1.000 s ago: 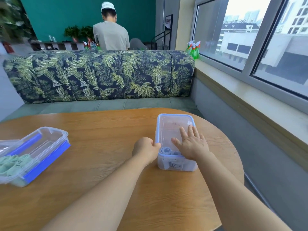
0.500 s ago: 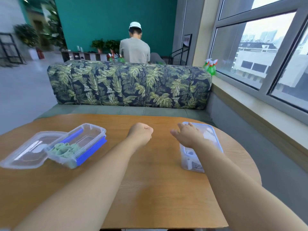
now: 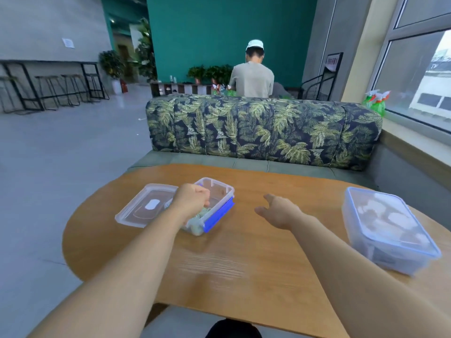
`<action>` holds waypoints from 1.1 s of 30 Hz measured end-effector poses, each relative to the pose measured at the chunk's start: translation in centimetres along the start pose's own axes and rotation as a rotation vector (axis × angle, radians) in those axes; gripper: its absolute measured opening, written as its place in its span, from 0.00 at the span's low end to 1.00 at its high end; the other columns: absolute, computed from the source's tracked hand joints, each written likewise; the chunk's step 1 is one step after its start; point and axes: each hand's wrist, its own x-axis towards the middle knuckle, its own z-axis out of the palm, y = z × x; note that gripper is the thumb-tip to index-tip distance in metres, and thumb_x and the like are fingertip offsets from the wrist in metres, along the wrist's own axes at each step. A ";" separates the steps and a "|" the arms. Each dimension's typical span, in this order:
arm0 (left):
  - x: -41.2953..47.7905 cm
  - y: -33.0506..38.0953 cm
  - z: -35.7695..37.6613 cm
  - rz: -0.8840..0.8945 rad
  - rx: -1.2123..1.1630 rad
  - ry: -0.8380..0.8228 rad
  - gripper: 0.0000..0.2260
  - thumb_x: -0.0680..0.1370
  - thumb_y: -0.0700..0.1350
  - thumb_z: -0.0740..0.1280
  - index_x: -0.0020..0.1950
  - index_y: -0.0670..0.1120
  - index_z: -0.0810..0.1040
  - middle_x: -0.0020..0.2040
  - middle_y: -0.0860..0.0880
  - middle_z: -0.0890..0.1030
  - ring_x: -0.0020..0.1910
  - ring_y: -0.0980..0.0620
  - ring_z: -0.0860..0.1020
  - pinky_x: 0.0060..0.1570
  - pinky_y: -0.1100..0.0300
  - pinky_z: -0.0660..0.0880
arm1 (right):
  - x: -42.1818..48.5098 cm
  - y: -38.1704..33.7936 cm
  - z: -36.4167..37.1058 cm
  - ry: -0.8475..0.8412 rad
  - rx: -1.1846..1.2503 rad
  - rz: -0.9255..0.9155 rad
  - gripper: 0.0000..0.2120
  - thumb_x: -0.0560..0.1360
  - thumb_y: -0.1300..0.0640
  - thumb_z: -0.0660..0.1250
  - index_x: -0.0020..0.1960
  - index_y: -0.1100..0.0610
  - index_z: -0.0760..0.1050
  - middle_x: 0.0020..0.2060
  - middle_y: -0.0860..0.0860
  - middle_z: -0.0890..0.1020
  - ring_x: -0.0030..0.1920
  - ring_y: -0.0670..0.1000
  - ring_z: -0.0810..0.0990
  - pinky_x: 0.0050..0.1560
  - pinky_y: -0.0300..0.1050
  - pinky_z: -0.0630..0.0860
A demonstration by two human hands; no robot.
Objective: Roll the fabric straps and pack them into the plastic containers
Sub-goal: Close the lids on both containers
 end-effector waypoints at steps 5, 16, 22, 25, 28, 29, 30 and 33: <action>1.8 -5.1 -5.6 -0.057 0.031 0.198 0.12 0.76 0.36 0.62 0.36 0.49 0.77 0.38 0.47 0.80 0.41 0.45 0.76 0.41 0.60 0.77 | 1.3 -4.1 2.4 0.030 0.023 -0.046 0.25 0.80 0.47 0.59 0.72 0.57 0.64 0.68 0.56 0.73 0.68 0.58 0.70 0.65 0.52 0.69; 6.0 -13.7 -7.2 -0.132 0.726 0.100 0.14 0.73 0.51 0.72 0.57 0.50 0.79 0.53 0.50 0.82 0.54 0.47 0.79 0.51 0.57 0.73 | 4.7 -9.5 5.1 0.217 0.143 -0.142 0.23 0.80 0.58 0.58 0.74 0.54 0.63 0.64 0.56 0.75 0.65 0.58 0.69 0.59 0.51 0.69; 6.7 -14.7 -6.9 0.056 1.015 0.187 0.06 0.76 0.53 0.67 0.48 0.52 0.79 0.44 0.54 0.82 0.50 0.51 0.77 0.52 0.56 0.65 | 6.0 -9.8 5.3 0.251 0.171 -0.125 0.24 0.79 0.59 0.58 0.75 0.53 0.64 0.65 0.55 0.75 0.66 0.57 0.68 0.60 0.50 0.70; 7.0 -14.6 -6.9 0.082 1.063 0.169 0.06 0.78 0.52 0.65 0.48 0.52 0.78 0.44 0.54 0.81 0.50 0.51 0.77 0.53 0.56 0.64 | 6.1 -10.2 5.4 0.273 0.182 -0.134 0.24 0.78 0.59 0.59 0.74 0.54 0.65 0.65 0.55 0.75 0.67 0.57 0.68 0.60 0.50 0.69; 7.0 -14.2 -7.0 0.131 1.159 0.165 0.06 0.79 0.48 0.62 0.46 0.51 0.78 0.43 0.53 0.79 0.49 0.51 0.75 0.54 0.55 0.63 | 6.0 -10.8 5.5 0.297 0.192 -0.162 0.23 0.78 0.60 0.59 0.73 0.54 0.66 0.65 0.54 0.76 0.67 0.56 0.68 0.60 0.49 0.68; 7.0 -14.1 -7.3 0.146 1.181 0.185 0.07 0.79 0.46 0.61 0.47 0.50 0.79 0.44 0.52 0.79 0.50 0.51 0.75 0.54 0.55 0.64 | 6.0 -11.0 5.4 0.310 0.195 -0.172 0.23 0.78 0.60 0.59 0.73 0.54 0.66 0.66 0.53 0.76 0.67 0.56 0.67 0.60 0.49 0.68; 7.0 -13.9 -7.7 0.153 1.199 0.206 0.07 0.79 0.43 0.61 0.50 0.50 0.79 0.46 0.52 0.79 0.52 0.50 0.74 0.54 0.55 0.65 | 5.9 -11.2 5.3 0.322 0.202 -0.180 0.23 0.78 0.61 0.59 0.73 0.54 0.66 0.66 0.53 0.76 0.67 0.56 0.67 0.61 0.49 0.68; 7.3 -13.0 -10.0 0.191 1.199 0.302 0.12 0.77 0.37 0.62 0.56 0.48 0.79 0.51 0.49 0.78 0.56 0.47 0.73 0.50 0.55 0.69 | 5.7 -11.9 5.0 0.365 0.247 -0.195 0.23 0.78 0.61 0.60 0.73 0.54 0.67 0.67 0.53 0.75 0.69 0.55 0.66 0.62 0.48 0.67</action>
